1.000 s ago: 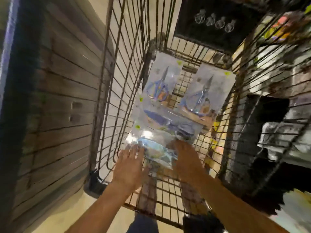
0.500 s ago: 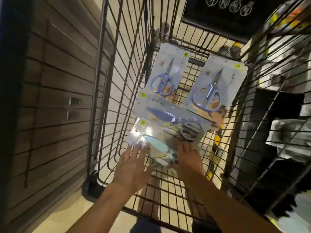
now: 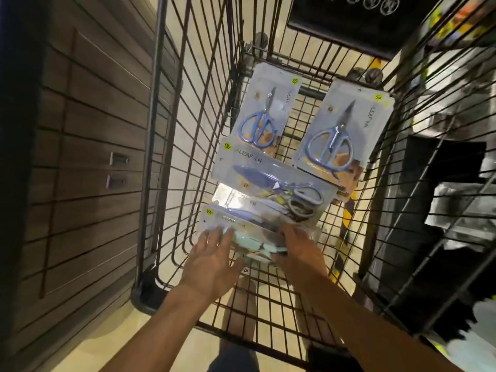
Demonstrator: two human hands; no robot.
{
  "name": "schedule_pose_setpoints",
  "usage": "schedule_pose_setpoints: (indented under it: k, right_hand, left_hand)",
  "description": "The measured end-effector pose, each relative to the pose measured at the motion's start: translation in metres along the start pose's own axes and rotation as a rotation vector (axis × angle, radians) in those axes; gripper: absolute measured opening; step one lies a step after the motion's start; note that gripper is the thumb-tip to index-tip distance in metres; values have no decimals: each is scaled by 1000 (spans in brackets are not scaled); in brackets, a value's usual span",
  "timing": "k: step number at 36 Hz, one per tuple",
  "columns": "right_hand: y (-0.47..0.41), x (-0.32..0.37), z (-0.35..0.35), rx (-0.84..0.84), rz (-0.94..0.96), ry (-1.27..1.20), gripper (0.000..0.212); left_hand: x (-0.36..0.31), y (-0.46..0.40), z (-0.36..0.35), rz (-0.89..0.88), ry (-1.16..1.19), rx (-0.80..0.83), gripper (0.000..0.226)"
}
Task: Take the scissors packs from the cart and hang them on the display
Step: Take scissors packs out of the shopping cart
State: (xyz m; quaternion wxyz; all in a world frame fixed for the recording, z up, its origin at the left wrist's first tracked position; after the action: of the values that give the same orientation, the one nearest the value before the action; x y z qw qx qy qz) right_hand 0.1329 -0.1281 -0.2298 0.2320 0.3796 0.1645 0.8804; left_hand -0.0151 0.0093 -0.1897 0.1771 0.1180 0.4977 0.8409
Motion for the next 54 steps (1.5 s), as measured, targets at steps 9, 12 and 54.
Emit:
schedule_pose_setpoints:
  k: [9,12,54]
  right_hand:
    - [3,2,20,141,-68,-225,47]
    - [9,5,40,89,-81,-311,53]
    - [-97,14,76,-165,313,401,91]
  left_hand:
    - [0,11,29,-55,227,-3,71]
    - [-3,20,44,-84,287,-84,71]
    - [-18,47,120,-181,960,-389,117]
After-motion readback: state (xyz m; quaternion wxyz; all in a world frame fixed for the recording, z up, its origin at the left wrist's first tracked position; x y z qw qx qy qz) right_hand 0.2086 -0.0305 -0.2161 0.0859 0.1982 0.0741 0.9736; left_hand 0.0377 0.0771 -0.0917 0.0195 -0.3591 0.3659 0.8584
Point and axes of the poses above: each hand's wrist, its own y-axis away from the middle knuckle, its own z-axis out of the back of the hand, x = y × z, the point moved 4 cm from there along -y, towards the middle knuckle, and after that the axes turned 14 degrees about z, right-handed, at the moved point
